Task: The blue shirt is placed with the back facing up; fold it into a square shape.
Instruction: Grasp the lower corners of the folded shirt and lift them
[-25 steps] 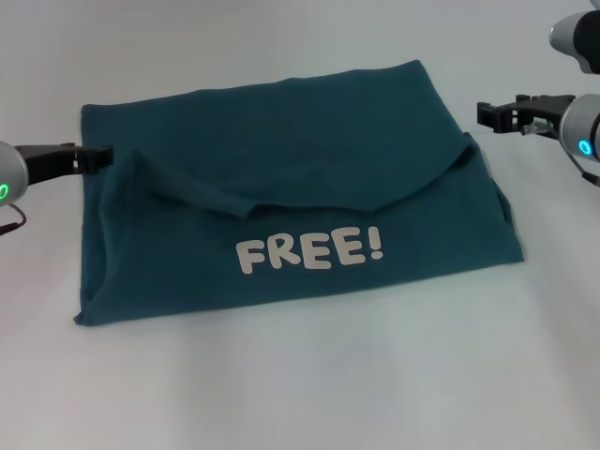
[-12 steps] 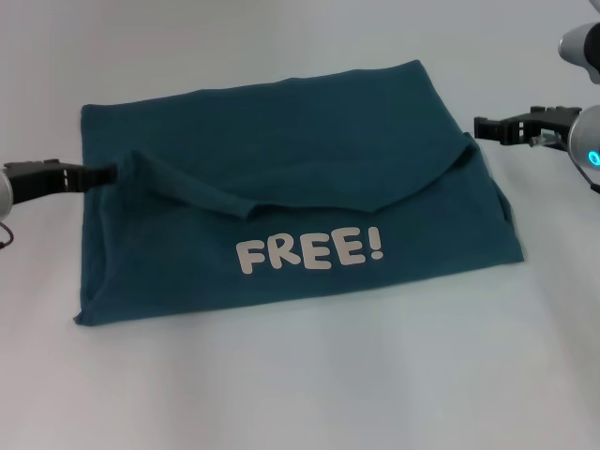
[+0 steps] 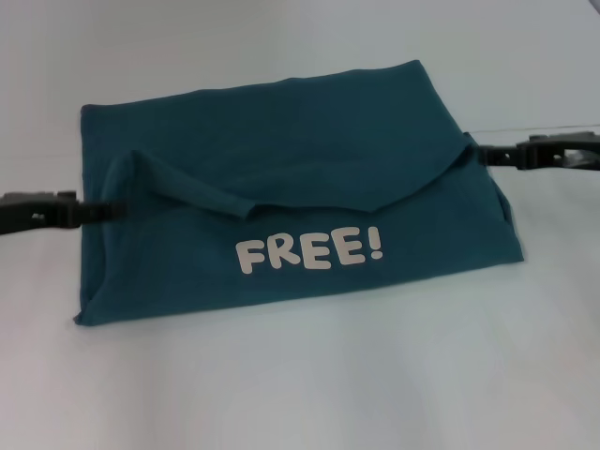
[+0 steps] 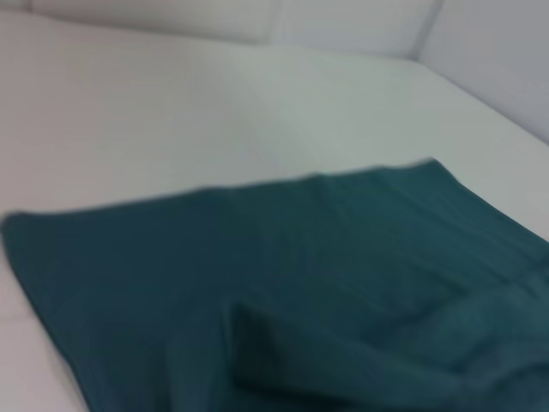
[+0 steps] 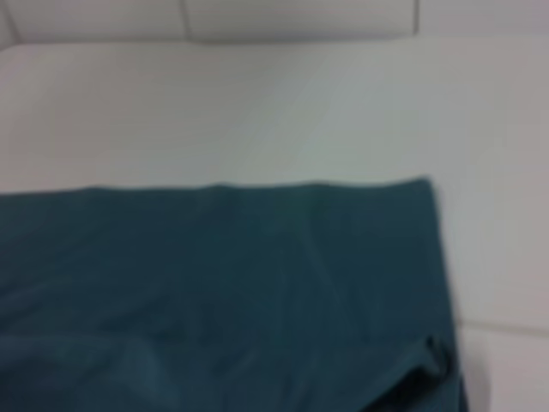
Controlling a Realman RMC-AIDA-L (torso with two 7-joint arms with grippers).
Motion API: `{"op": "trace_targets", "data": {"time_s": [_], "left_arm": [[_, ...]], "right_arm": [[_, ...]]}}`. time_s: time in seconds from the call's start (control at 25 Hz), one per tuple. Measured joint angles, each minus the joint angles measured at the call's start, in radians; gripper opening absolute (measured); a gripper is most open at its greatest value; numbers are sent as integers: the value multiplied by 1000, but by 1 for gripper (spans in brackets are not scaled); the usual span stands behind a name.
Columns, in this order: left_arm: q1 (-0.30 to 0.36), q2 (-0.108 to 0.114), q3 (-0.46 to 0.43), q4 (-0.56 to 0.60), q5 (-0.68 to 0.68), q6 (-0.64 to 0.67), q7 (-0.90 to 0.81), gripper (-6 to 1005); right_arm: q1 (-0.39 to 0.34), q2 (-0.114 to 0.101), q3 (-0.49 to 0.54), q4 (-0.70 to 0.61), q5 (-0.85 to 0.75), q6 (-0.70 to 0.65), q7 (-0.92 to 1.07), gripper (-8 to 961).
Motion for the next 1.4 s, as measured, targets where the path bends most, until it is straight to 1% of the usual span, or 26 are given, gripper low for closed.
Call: {"op": "trace_targets", "data": {"time_s": [0.04,0.08,0.12,0.24,0.32,0.44,0.48,0.52,0.72,0.88,1.16,1.28,1.4], "left_arm": [[8,4,0,15,8,29,-11,921],[18,8,-1,39,23,73,-28,921],[25,10,-1,61,40,103,-46,920],[44,12,-2,128,103,193,-113,918],[49,12,-1,154,144,235,-161,915],[51,12,-1,163,196,259,-215,912],[51,11,-2,159,203,259,-224,911],[52,9,-1,152,211,256,-232,909],[51,1,8,126,238,214,-246,903],[45,-2,6,101,287,179,-249,899],[26,-11,15,79,299,180,-250,890],[15,-11,16,54,299,182,-249,887],[3,-6,16,21,304,181,-250,883]], "right_arm": [[0,-4,28,-15,-3,-63,2,929],[0,-4,28,-15,-3,-63,2,928],[-1,-10,51,-30,-5,-108,5,928],[-8,-29,95,-76,-22,-239,26,926],[-14,-37,105,-103,-47,-298,35,925],[-17,-38,104,-130,-97,-355,31,924],[-17,-34,97,-135,-126,-374,23,923],[-17,-34,97,-135,-126,-374,23,923],[-2,-16,86,-137,-186,-382,13,921],[7,-10,85,-137,-192,-382,11,919],[7,-9,88,-133,-192,-376,10,916],[6,-10,88,-131,-193,-374,8,915],[4,-12,87,-131,-193,-374,8,914]]}}
